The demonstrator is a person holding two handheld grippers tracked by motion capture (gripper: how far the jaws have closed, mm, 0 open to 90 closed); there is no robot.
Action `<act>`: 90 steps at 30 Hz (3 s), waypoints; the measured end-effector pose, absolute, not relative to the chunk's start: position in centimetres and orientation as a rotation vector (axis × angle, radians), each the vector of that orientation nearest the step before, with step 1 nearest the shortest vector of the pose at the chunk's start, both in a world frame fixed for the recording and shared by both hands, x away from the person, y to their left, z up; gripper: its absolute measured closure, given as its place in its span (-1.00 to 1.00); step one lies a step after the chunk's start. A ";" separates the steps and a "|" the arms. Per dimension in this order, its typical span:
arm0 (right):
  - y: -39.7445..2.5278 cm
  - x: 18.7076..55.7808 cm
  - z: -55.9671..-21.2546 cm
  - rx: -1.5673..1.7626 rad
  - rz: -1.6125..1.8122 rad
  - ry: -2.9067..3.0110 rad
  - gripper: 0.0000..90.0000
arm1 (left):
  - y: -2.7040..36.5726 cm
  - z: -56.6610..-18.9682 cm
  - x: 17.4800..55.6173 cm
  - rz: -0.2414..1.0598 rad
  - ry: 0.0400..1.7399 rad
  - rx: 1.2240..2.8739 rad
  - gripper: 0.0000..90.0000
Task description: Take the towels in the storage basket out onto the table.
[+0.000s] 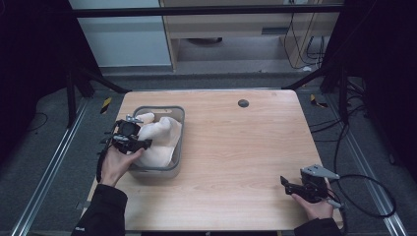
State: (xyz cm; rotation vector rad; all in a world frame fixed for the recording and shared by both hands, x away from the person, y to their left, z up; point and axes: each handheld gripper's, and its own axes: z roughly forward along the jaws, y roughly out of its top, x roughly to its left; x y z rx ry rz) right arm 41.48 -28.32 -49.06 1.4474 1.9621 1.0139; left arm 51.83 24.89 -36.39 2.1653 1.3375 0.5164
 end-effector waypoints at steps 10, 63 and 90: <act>-28.3 41.5 -49.1 1.449 1.015 1.965 -0.60 | 25.3 -33.6 51.2 0.541 1.311 2.124 0.43; -28.4 41.4 -48.9 1.444 1.031 1.954 -0.60 | 19.2 -23.0 47.6 0.547 1.002 2.146 0.44; -28.5 41.3 -48.8 1.453 1.047 1.950 -0.59 | 11.4 -24.0 47.4 0.458 0.831 2.264 0.44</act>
